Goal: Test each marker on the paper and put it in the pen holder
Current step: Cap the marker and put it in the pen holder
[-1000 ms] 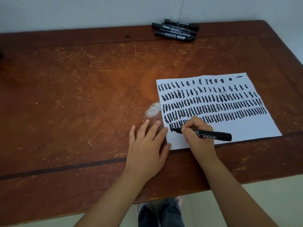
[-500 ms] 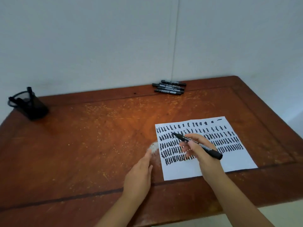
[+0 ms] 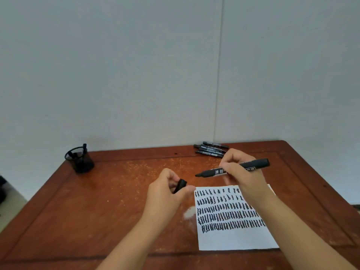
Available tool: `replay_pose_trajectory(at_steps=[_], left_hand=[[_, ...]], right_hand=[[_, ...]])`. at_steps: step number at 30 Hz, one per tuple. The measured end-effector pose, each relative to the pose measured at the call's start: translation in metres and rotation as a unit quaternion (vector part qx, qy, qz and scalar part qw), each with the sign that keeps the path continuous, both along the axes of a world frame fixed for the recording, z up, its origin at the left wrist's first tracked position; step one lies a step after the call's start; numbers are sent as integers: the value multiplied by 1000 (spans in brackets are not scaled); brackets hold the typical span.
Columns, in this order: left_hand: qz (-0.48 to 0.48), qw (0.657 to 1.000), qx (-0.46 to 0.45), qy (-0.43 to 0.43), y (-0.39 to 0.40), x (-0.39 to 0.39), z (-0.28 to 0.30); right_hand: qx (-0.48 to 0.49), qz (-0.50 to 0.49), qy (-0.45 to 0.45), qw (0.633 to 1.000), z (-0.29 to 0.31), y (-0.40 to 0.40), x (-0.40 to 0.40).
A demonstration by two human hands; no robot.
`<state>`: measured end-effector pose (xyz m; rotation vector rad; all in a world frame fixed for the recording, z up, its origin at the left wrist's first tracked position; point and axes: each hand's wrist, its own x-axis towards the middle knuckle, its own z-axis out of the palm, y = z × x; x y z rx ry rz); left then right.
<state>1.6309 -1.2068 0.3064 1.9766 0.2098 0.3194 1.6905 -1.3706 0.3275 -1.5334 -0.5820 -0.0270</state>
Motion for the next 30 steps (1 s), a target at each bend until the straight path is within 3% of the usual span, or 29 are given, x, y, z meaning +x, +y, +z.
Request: replay_pose_trajectory(at_steps=[4,12,26,30], left_hand=[[23,995,23,-94,-4,-5,19],[24,987,74,-139,2,2,30],[-128,963,120,-206,-4,17,44],[-143,966,58,-208,-5,22,48]], right_hand=[[6,29,-27,999,14,8,1],[21,39,-58,997,23,6,13],[21,148,31,988,33,11,23],[-9,138,23,990,39,7,25]])
